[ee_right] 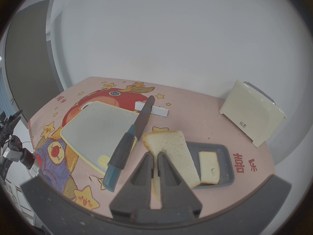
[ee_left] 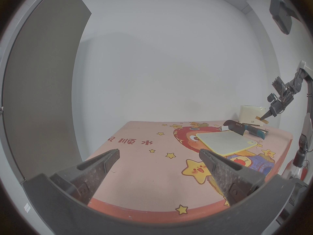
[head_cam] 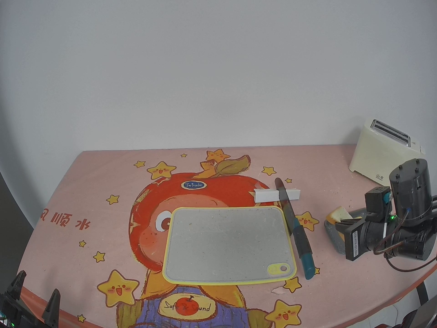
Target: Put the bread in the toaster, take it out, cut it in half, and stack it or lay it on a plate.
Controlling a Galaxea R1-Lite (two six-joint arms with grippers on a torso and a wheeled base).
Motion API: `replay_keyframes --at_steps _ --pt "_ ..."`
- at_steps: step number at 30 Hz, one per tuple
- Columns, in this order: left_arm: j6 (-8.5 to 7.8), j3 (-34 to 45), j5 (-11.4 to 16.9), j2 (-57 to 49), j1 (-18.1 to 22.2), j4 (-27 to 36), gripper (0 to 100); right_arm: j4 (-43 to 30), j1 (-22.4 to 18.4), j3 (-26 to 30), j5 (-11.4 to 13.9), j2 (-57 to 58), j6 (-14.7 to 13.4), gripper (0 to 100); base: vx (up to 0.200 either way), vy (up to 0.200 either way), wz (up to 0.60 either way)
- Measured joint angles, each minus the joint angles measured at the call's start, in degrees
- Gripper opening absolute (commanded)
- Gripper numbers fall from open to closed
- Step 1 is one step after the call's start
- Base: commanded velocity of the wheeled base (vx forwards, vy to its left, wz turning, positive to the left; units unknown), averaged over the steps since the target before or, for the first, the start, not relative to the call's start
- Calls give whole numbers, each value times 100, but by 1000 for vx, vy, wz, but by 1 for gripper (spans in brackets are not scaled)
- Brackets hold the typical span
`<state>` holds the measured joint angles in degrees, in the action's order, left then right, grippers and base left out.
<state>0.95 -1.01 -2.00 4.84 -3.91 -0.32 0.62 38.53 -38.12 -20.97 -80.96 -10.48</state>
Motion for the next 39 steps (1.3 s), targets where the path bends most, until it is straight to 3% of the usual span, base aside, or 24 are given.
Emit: replay_keyframes --at_steps 16,23,29,39 --pt "-2 0 0 0 0 -1 100 68 -856 -40 -51 -418 -5 0 0 0 0" --pt "0 0 1 0 0 -1 100 0 -1003 20 -73 -466 -21 0 0 0 0" --pt "-5 0 0 0 -5 -1 100 -9 -1219 30 -257 -451 23 0 0 0 0" --pt "-6 0 0 0 -5 -1 100 93 -1448 190 -234 -443 12 0 -60 0 0"
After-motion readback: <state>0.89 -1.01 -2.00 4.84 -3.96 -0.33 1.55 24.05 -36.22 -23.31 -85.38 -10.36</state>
